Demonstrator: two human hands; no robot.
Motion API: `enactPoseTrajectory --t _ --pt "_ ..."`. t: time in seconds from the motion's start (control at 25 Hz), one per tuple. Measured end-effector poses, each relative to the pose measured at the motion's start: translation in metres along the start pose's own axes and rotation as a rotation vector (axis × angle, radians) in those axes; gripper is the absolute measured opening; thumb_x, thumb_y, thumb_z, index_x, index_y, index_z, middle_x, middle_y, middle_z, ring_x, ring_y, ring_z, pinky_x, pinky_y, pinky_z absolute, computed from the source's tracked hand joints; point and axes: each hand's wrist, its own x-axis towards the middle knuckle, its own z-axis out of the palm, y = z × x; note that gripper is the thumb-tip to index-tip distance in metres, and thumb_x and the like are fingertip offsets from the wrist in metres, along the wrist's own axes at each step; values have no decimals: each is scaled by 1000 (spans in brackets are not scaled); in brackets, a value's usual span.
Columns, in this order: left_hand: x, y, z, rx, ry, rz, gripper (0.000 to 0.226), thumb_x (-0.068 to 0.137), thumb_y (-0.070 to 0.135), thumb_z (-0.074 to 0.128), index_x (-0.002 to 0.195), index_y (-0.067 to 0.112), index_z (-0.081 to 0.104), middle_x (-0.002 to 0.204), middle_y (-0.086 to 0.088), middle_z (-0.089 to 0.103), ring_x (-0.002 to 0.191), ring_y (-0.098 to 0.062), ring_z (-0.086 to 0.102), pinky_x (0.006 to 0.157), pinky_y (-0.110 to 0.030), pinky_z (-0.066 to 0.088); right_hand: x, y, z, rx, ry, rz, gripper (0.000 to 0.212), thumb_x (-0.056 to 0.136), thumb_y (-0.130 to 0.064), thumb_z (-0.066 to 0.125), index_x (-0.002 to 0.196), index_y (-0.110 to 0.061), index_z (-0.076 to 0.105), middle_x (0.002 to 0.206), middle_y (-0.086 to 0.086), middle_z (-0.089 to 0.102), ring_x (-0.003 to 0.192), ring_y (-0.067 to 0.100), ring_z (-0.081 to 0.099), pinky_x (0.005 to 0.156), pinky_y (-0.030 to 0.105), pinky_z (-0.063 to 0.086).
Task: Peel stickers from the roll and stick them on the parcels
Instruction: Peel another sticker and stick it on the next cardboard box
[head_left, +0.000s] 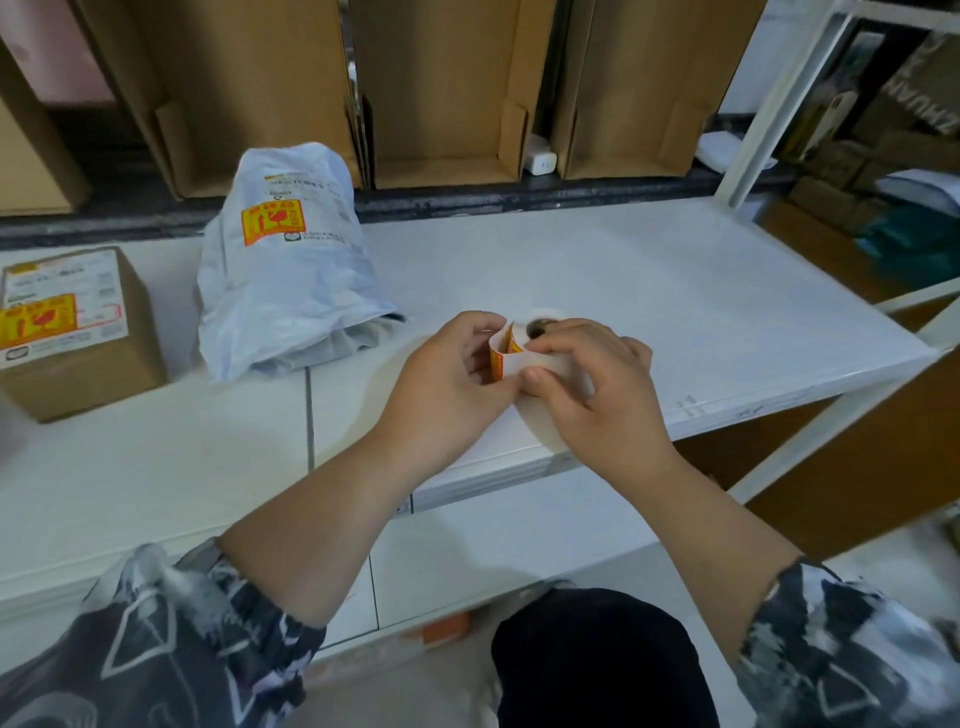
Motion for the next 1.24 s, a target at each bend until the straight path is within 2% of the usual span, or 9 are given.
enactPoseTrajectory --t 0.04,0.2,0.36,0.48,0.52,0.64,0.88,1.08,1.24 --pt "-1 1 -1 2 -7 -5 40 86 6 81 121 15 63 111 3 78 98 -10 75 96 -28 58 0 0 0 2 0 -2 23 87 -21 79 108 -27 72 116 -24 65 122 -4 58 101 34 30" --pt "-3 3 -4 51 -13 29 29 83 17 71 109 23 60 103 -5 79 102 -30 73 97 -49 58 -1 0 -1 9 3 -10 23 86 -18 77 107 -28 72 115 -26 62 122 -2 58 99 34 30" --pt "-2 1 -3 106 42 26 32 80 19 64 111 20 58 101 4 78 94 -19 74 83 -35 58 -2 1 -1 -7 3 -23 26 86 -15 77 108 -26 72 117 -24 63 121 1 59 98 38 31" --pt "-6 2 -5 186 192 6 20 85 11 68 101 16 58 88 7 69 74 -11 67 66 -11 47 -2 2 -1 -7 3 -33 24 87 -15 76 108 -25 72 117 -22 63 119 -2 57 98 39 31" --pt "-8 2 -7 217 231 6 17 85 9 70 97 15 59 82 5 66 68 -10 62 60 -9 45 -2 2 -1 -9 2 -37 24 88 -15 76 109 -25 71 117 -22 63 118 -4 56 98 39 31" --pt "-15 0 -14 246 285 -2 13 84 10 73 89 15 61 78 1 67 64 -8 58 58 -8 44 -3 3 -1 -21 2 -52 25 89 -13 75 110 -24 71 120 -19 63 119 -6 54 98 40 30" --pt "-32 -1 -30 242 322 -52 16 85 15 75 83 26 64 78 3 70 71 -13 67 59 -9 45 -6 1 -6 20 -63 -52 26 91 -10 72 113 -24 67 130 -15 64 128 -5 53 99 33 27" --pt "-39 2 -42 253 328 -70 14 86 13 74 82 25 65 78 1 71 72 -17 69 66 -26 52 -5 2 -8 21 -112 -64 28 93 -4 69 115 -20 64 132 -15 63 129 -4 52 101 28 26" --pt "-49 2 -56 263 342 -82 13 84 10 73 82 22 68 75 0 70 69 -13 65 58 -11 47 -6 2 -8 0 -111 -92 28 92 -3 68 116 -17 66 133 -13 62 132 -7 49 105 31 28"
